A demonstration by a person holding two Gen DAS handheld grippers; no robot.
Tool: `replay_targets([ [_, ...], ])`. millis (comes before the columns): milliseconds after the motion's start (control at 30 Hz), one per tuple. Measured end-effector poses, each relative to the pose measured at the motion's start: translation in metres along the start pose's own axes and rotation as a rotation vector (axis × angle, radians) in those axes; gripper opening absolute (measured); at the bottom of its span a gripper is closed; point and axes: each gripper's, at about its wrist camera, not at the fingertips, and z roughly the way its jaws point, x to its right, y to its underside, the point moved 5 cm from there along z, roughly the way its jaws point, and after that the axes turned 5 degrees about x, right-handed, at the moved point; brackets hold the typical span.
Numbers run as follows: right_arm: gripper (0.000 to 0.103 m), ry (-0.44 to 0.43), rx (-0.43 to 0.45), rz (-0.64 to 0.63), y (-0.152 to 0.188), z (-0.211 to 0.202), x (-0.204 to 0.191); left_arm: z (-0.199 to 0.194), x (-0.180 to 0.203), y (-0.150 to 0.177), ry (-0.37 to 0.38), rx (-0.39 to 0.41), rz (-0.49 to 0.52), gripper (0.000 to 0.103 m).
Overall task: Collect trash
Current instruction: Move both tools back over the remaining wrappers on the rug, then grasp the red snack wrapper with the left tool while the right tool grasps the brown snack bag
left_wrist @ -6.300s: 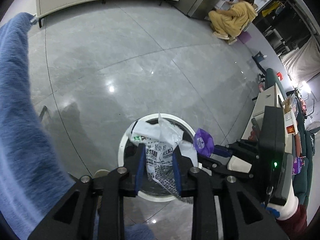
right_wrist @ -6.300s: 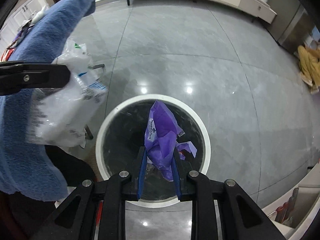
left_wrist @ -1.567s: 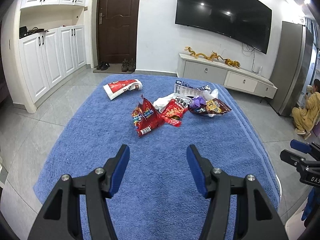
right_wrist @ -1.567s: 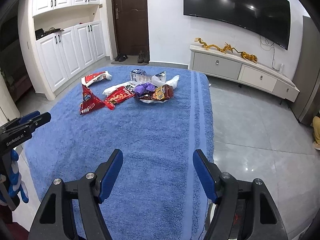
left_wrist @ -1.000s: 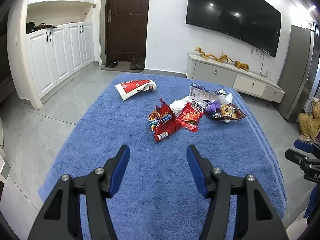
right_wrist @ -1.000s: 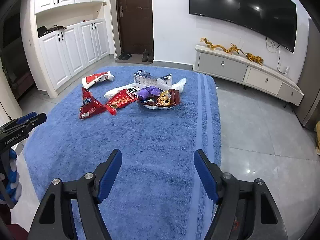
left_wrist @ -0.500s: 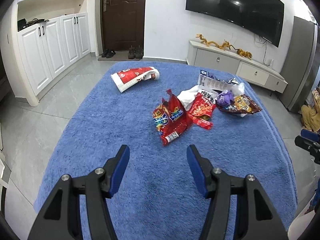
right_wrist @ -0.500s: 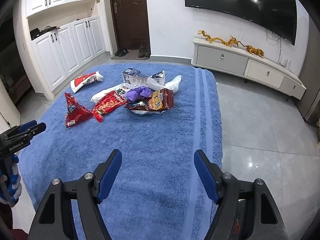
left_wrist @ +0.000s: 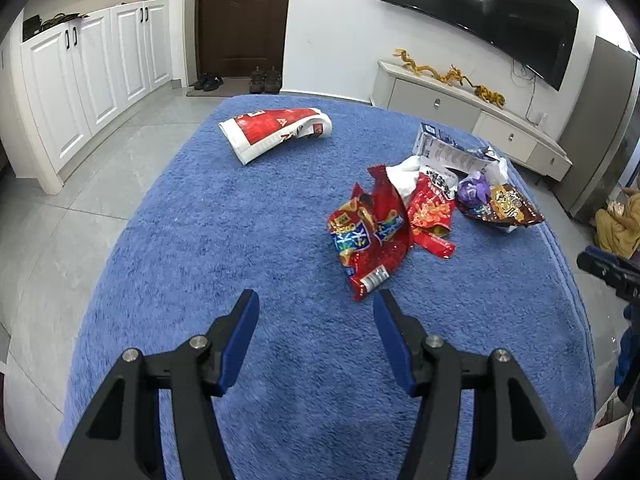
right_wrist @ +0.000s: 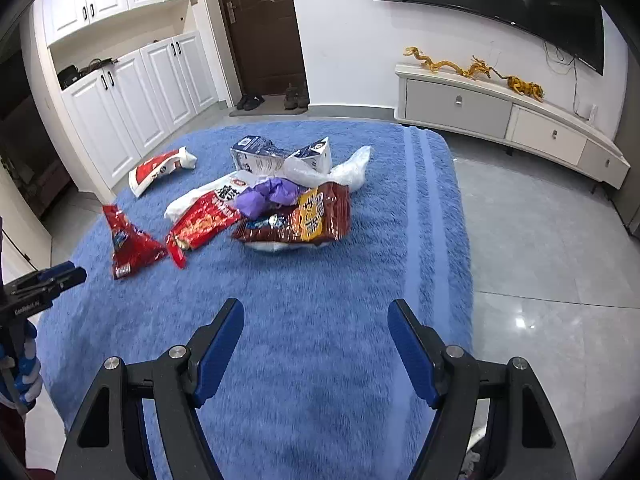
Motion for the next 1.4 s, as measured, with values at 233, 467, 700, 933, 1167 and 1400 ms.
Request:
replay_targets([
  [233, 0.073, -0.026, -0.001, 0.009, -0.021, 0.025, 0.007, 0.015, 0.002, -0.018, 0.086, -0.005, -0.003, 0.058],
  [467, 0.073, -0.036, 0.005, -0.014, -0.048, 0.05, 0.005, 0.034, 0.031, -0.045, 0.16, -0.001, 0.071, 0.058],
  [700, 0.073, -0.021, -0.048, -0.056, -0.061, 0.081, 0.003, 0.067, 0.039, -0.049, 0.152, -0.054, 0.077, 0.058],
  [933, 0.062, -0.026, -0.144, -0.059, -0.051, 0.11, 0.005, 0.078, 0.036, -0.038, 0.14, -0.09, 0.072, 0.058],
  [1167, 0.022, -0.061, -0.156, -0.059, -0.039, 0.105, -0.003, 0.072, 0.038, -0.032, 0.108, -0.075, 0.087, 0.037],
  [1400, 0.01, -0.032, -0.106, -0.154, -0.036, 0.067, -0.02, 0.048, 0.036, -0.03, 0.111, -0.046, 0.074, 0.023],
])
